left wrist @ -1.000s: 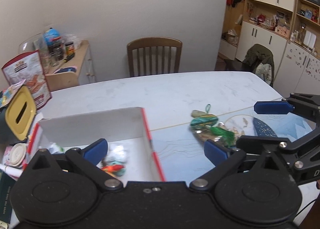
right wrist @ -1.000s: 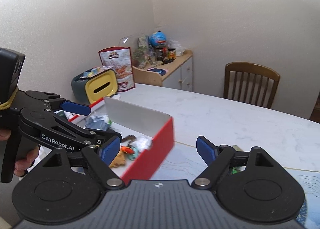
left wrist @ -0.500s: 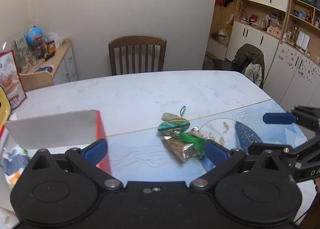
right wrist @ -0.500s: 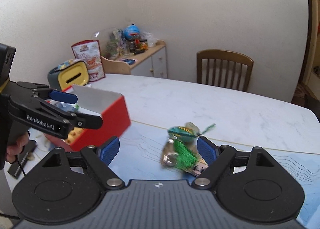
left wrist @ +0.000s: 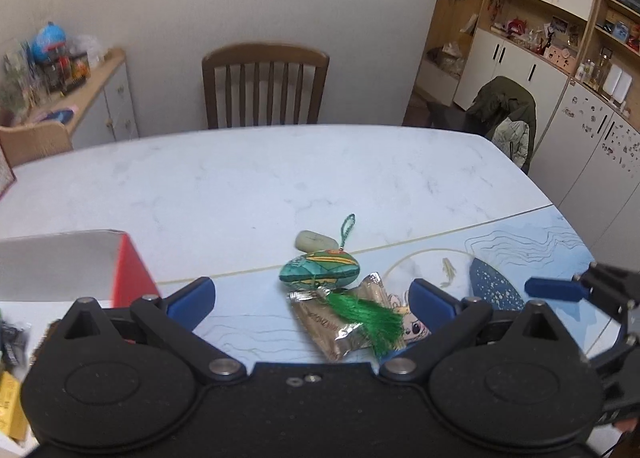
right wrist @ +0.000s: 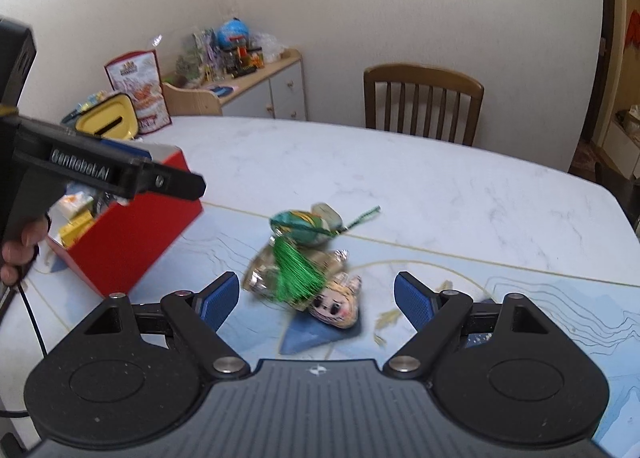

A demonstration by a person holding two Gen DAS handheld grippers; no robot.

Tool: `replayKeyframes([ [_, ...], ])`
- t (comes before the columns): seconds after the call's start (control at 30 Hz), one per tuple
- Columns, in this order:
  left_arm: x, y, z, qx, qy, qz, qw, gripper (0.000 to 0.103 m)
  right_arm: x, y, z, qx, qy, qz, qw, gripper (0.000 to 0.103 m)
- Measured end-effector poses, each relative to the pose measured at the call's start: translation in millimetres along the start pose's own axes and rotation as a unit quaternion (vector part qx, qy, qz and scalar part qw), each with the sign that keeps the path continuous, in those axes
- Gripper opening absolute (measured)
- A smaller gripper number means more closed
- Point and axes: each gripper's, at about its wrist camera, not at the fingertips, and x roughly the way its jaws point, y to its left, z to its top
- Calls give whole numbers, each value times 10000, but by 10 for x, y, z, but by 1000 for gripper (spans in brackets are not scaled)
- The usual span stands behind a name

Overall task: Organize objects
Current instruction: 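Grasp the green tasselled pouch with the left gripper while the right grasps the plush doll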

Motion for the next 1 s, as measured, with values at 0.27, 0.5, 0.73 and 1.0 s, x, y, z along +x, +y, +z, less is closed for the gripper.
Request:
replayKeyframes([
  [0.27, 517, -95, 165, 194, 283, 94, 9994, 102, 373, -224, -105, 2, 325, 45, 9995, 85],
  [0.5, 914, -242, 201, 789, 534, 298, 9950, 102, 683, -301, -165, -257, 632, 189, 9975, 85],
  [0.73, 1266, -212, 215, 847, 809, 309, 9926, 102, 935, -315, -205, -451, 779, 387, 9952, 85],
  [1.0, 1515, -137, 216, 644, 1010, 165, 9927, 98, 1188, -290, -233, -918, 890, 578, 9901, 76],
])
